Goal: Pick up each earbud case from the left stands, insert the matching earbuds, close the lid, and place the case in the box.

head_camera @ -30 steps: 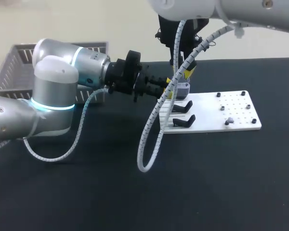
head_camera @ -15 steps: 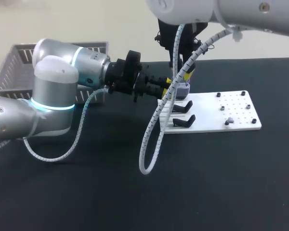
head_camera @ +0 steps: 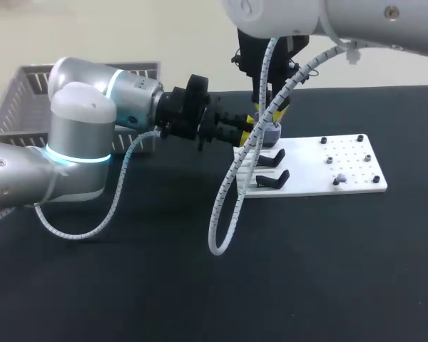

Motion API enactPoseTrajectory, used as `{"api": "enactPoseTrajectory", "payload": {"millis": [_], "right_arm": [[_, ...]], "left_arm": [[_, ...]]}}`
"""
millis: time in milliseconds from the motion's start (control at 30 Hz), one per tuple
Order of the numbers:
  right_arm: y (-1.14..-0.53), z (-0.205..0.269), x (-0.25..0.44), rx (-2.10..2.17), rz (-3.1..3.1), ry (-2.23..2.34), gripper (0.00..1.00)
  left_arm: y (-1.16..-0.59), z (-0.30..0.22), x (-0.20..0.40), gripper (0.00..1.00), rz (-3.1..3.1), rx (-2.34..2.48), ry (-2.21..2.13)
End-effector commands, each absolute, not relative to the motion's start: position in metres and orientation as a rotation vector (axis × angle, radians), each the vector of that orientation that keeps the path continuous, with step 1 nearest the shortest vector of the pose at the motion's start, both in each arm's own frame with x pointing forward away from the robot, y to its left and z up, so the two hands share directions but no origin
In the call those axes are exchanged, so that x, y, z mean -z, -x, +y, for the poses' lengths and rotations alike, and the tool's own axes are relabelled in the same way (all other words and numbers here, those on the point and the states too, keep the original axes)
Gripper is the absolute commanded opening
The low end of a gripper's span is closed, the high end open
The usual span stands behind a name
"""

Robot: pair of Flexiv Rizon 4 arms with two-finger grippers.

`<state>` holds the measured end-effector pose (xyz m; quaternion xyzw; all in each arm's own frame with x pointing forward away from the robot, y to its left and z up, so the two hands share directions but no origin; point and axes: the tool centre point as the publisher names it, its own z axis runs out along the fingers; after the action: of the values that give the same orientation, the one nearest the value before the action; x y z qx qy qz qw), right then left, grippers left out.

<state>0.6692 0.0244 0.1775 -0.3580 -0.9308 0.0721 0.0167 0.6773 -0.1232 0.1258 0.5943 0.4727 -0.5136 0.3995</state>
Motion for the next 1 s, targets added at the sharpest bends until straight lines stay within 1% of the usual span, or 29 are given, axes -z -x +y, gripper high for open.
{"api": "enactPoseTrajectory", "payload": {"millis": [33,933,967,1000], "right_arm": [[-0.671,0.024,-0.175,-0.223,-2.891,1.111,0.00],[-0.677,0.016,-0.162,-0.196,-2.882,1.083,0.00],[-0.677,0.017,-0.162,-0.193,-2.881,1.081,0.07],[-0.676,0.017,-0.162,-0.192,-2.880,1.079,0.25]], "left_arm": [[-0.678,-0.123,-0.126,0.00,1.197,1.301,-1.506],[-0.678,-0.123,-0.126,0.00,1.197,1.301,-1.506],[-0.678,-0.123,-0.126,0.00,1.197,1.301,-1.506],[-0.678,-0.123,-0.126,0.00,1.197,1.301,-1.506]]}}
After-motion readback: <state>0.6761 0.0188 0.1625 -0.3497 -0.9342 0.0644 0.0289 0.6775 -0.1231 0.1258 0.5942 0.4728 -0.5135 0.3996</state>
